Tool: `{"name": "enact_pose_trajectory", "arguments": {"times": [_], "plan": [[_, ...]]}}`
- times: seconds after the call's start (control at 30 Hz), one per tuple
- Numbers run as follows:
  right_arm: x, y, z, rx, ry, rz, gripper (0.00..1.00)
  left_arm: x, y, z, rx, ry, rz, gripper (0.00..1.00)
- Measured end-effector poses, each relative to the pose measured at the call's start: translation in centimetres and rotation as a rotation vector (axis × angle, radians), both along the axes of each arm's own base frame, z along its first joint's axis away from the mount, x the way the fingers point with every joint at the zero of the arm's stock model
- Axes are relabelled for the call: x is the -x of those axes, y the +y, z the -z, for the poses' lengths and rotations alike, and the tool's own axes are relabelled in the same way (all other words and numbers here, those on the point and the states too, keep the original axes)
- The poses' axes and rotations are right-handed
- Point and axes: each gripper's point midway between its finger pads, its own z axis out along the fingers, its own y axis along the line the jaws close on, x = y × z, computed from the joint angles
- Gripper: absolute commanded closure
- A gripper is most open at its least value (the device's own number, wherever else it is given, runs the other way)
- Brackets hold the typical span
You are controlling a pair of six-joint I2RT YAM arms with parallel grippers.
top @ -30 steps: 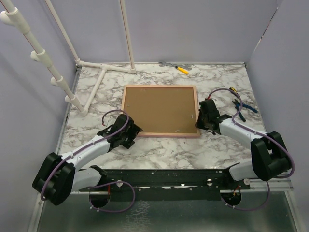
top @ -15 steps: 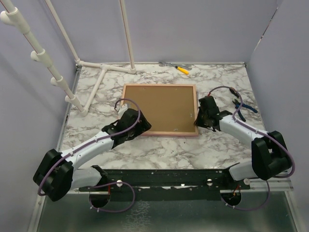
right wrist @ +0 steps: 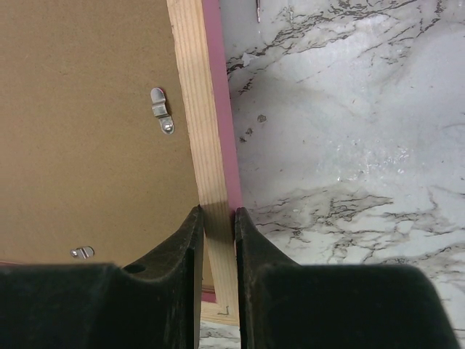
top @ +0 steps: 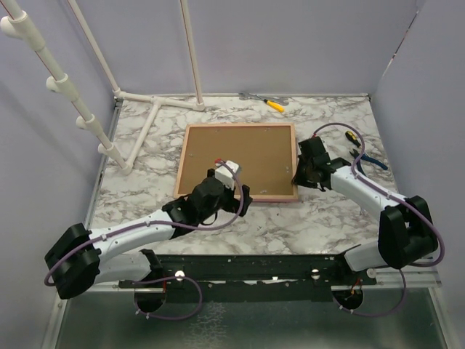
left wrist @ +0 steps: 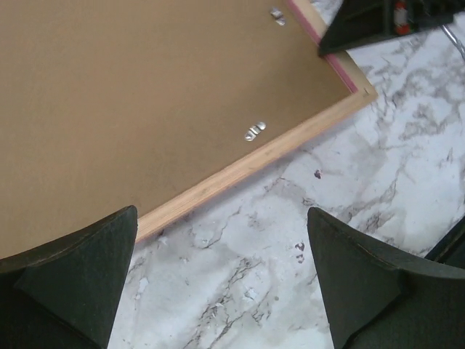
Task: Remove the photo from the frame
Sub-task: Turn over the photo frame at the center of the board.
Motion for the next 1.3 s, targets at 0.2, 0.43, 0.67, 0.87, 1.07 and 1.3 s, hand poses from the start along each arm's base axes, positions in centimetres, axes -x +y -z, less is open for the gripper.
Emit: {"name": "enact_pose_trajectory", "arguments": {"times": [0.2,0.43,0.67,0.87,1.07,1.3], "plan": [[0.1,0.2,-0.4,-0.005,0.011,-0.013,0.99,2.2,-2.7,-0.9,-0.178,-0.276,0.219,0.01],[0.7,0.7,-0.6,-0.027,0.040,-0.032,0.99,3.0,-4.5,3.1,-0.506,-0.448,0.409,0.01],[0.0,1.2,-1.8,-0.045,0.020,-0.039,1.00,1.6,-4.6,5.0,-0.700,-0.526,0.455,0.01],[0.3,1.5,-2.0,-0.061,0.034,-0.051,1.00,0.6,-4.4,6.0,-0.801,-0.557,0.450,0.01],[0.6,1.7,-2.2,-0.074,0.044,-0.058,0.99,-0.4,-4.4,7.1,-0.873,-0.558,0.423,0.08],[1.0,2.0,-2.5,-0.098,0.049,-0.066,0.99,-1.6,-4.6,6.9,-0.915,-0.585,0.357,0.39]]}}
